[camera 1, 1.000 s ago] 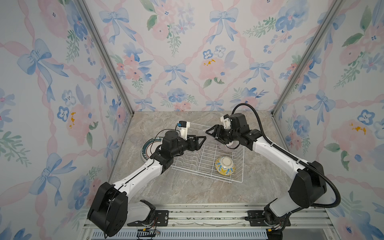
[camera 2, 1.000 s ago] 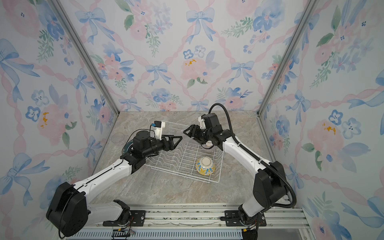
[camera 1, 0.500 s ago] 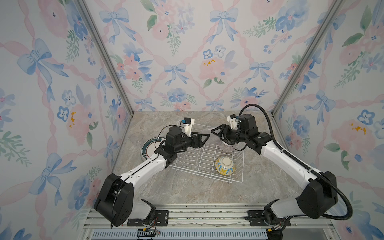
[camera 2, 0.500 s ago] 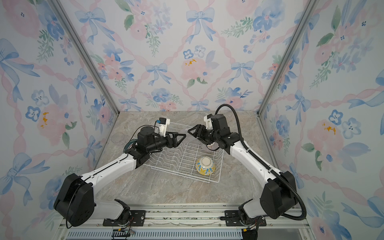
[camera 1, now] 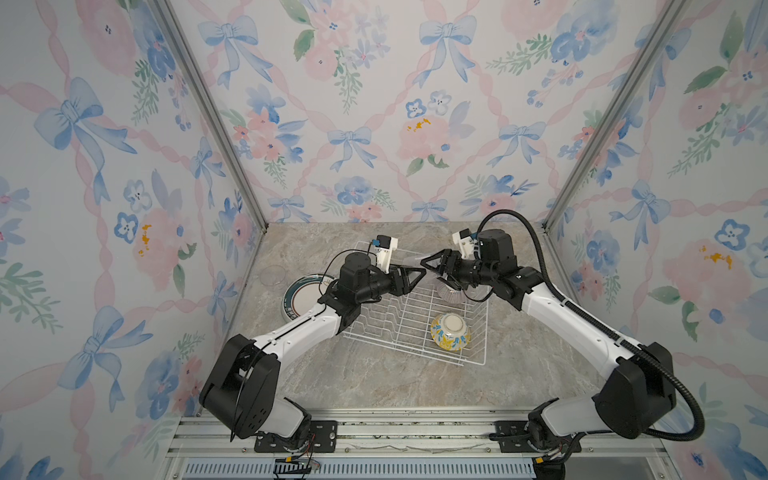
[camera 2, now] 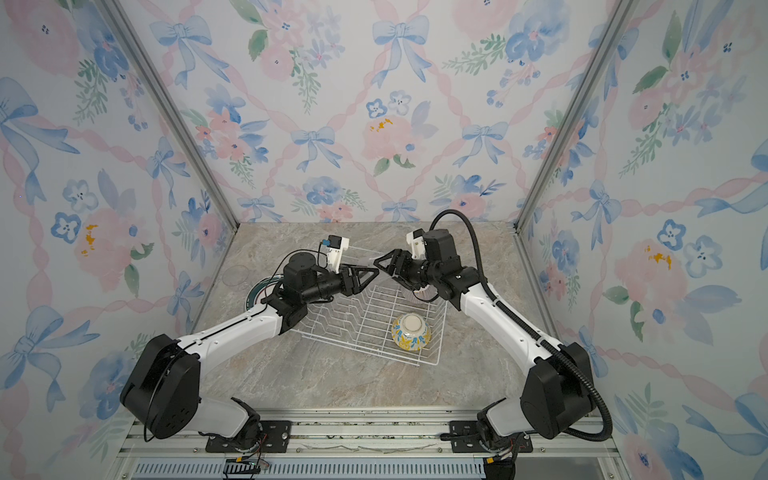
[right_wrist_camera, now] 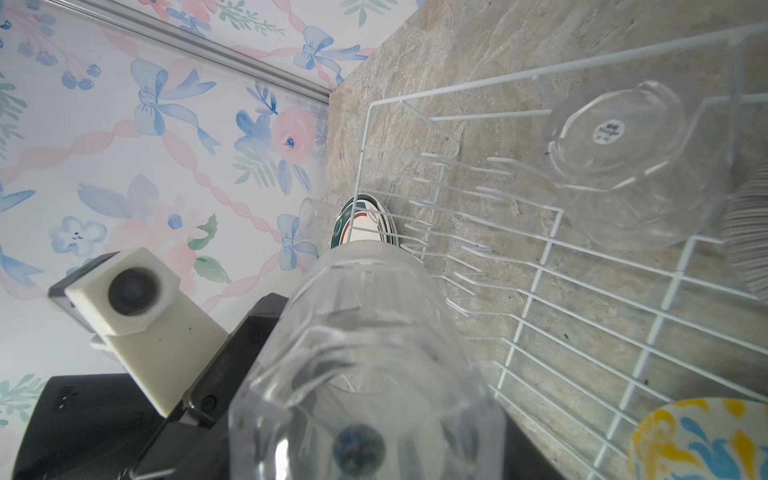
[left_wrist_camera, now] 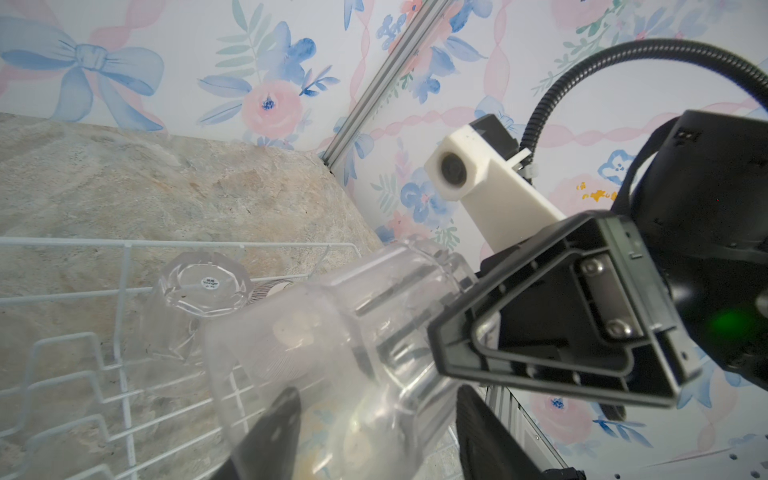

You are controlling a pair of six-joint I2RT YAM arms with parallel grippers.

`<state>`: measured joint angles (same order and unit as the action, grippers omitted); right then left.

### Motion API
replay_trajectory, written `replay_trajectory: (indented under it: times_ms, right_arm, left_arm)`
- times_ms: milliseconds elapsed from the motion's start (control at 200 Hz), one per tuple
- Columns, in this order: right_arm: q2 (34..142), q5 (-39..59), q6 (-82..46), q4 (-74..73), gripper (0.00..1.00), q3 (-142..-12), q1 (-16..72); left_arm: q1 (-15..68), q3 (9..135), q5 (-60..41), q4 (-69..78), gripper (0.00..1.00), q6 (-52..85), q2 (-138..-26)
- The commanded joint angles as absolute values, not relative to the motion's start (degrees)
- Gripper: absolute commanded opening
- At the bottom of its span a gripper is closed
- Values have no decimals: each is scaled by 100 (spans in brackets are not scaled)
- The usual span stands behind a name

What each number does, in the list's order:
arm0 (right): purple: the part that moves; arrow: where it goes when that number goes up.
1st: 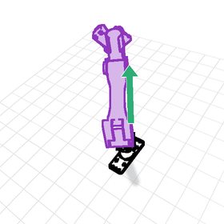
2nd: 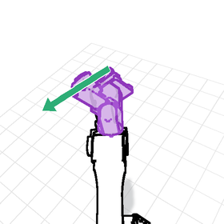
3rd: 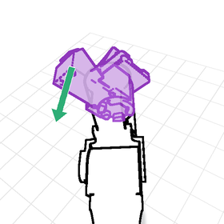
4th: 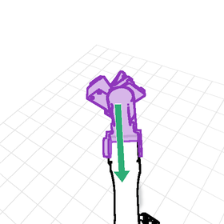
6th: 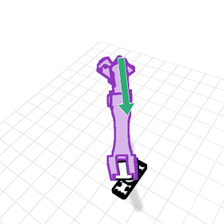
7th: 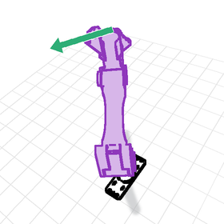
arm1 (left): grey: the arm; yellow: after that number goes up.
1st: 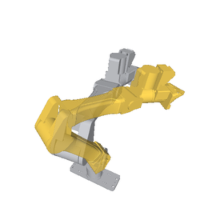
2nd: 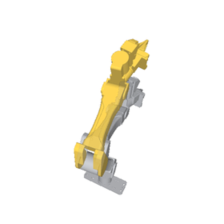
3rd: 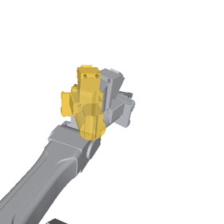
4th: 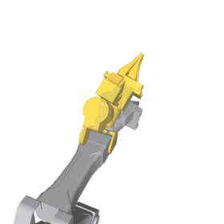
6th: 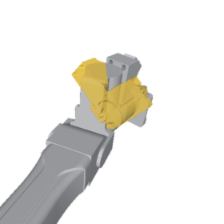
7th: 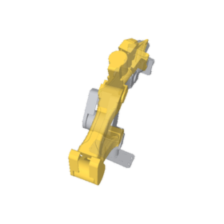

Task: Unload the mixed dishes from the dish rack
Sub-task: 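Lift the clear cup and bring it toward the left gripper, then grasp the clear cup with the left gripper and release the right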

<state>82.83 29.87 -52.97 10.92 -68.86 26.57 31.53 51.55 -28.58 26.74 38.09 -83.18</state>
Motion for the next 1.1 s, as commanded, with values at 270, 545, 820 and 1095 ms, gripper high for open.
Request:
replay_trajectory:
  times_ms: [270, 545, 820, 1095]
  right_arm:
    - [8899, 3847, -6203, -372, 55, -6666, 2566]
    - [9062, 3854, -6385, -651, 54, -6575, 2619]
    - [9114, 3773, -6372, -628, 56, -6619, 2720]
    - [9003, 3578, -6226, -415, 57, -6594, 2781]
  left_arm:
    - [3269, 5168, -2927, 3388, 46, 3876, -8246]
    - [3310, 5080, -2753, 3447, 37, 3784, -8142]
    - [3300, 5131, -2651, 3451, 17, 3959, -8356]
    - [3296, 5021, -2353, 3448, 0, 3973, -8308]
